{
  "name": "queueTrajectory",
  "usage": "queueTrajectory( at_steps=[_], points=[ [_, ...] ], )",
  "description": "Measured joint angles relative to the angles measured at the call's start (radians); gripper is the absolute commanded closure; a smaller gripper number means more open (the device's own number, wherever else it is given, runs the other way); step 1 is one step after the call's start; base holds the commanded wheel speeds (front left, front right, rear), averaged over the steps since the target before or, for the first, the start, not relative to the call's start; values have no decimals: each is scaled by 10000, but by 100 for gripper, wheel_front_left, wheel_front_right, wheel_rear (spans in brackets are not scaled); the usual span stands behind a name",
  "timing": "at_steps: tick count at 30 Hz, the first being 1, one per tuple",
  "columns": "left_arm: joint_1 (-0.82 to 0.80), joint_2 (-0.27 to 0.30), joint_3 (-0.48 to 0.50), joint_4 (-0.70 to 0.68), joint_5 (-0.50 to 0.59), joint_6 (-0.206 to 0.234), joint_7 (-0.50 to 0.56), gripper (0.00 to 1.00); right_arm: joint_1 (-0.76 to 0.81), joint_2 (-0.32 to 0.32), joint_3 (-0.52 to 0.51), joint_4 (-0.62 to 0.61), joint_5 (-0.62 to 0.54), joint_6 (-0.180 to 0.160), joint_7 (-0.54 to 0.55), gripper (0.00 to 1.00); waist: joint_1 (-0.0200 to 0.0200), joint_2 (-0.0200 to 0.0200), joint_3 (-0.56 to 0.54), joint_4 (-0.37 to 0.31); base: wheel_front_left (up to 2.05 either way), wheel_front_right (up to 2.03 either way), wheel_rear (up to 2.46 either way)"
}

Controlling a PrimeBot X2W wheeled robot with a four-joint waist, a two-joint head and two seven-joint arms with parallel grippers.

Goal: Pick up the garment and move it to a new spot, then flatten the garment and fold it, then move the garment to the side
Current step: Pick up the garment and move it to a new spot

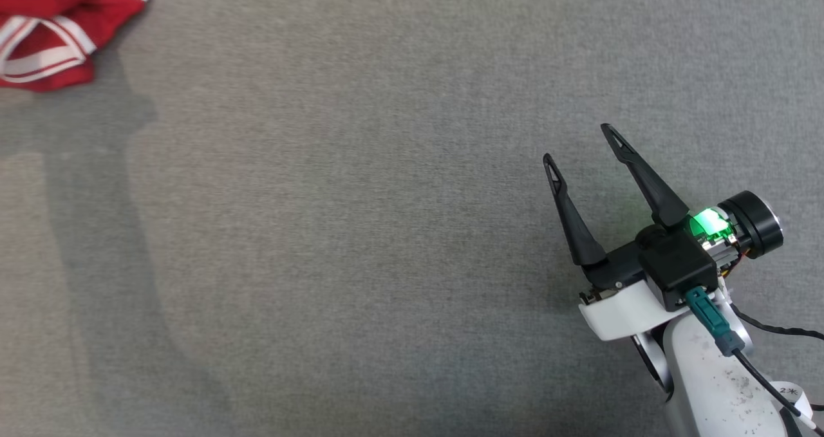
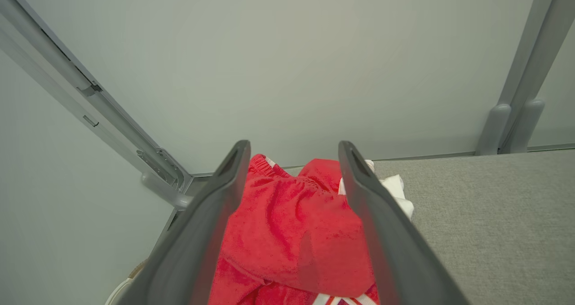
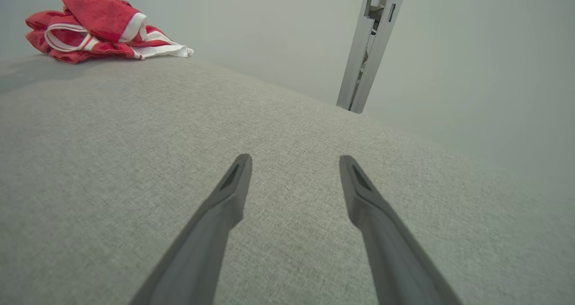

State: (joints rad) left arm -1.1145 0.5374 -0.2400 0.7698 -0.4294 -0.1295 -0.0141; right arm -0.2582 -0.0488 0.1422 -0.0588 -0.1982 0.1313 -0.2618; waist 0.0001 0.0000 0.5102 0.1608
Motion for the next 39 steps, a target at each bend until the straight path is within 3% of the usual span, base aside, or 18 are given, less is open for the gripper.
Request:
queueTrajectory(
  at_steps=[9,13,20,21,22,23,24,30,39],
  points=[
    [-1065,157,-2186,779,-798,-13,805,0,19,0,88,-171,-2,0,-8,0,0,0,1310,-779,0,0,0],
    [-1378,334,-2589,1442,-608,-13,1097,0,-15,31,90,-253,-48,2,-29,0,0,0,1602,-956,0,0,0],
    [-1732,456,-2610,2514,-514,372,1099,0,-124,59,58,-284,-40,4,-44,0,0,0,1845,-1103,0,0,0],
    [-1769,456,-2566,2621,-562,389,1068,5,-125,59,40,-274,-35,4,-44,0,0,0,1835,-1090,0,0,0],
    [-1793,458,-2520,2690,-604,412,945,65,-126,58,23,-268,-21,4,-44,0,-1,0,1824,-1072,0,0,0],
    [-1824,453,-2460,2727,-663,414,828,65,-126,52,13,-263,-10,4,-44,0,-1,0,1813,-1055,0,0,0],
    [-1860,430,-2364,2767,-765,414,675,100,-134,46,0,-251,23,4,-42,0,-1,0,1793,-1032,0,0,0],
    [-1884,307,-2132,3057,-1216,282,198,100,-168,12,19,-31,199,4,-38,0,-1,0,1514,-920,0,0,0],
    [-1894,723,-2439,3005,-1012,140,-681,100,-115,4,96,474,698,2,-27,0,0,0,518,-923,0,0,0]
  ],
)
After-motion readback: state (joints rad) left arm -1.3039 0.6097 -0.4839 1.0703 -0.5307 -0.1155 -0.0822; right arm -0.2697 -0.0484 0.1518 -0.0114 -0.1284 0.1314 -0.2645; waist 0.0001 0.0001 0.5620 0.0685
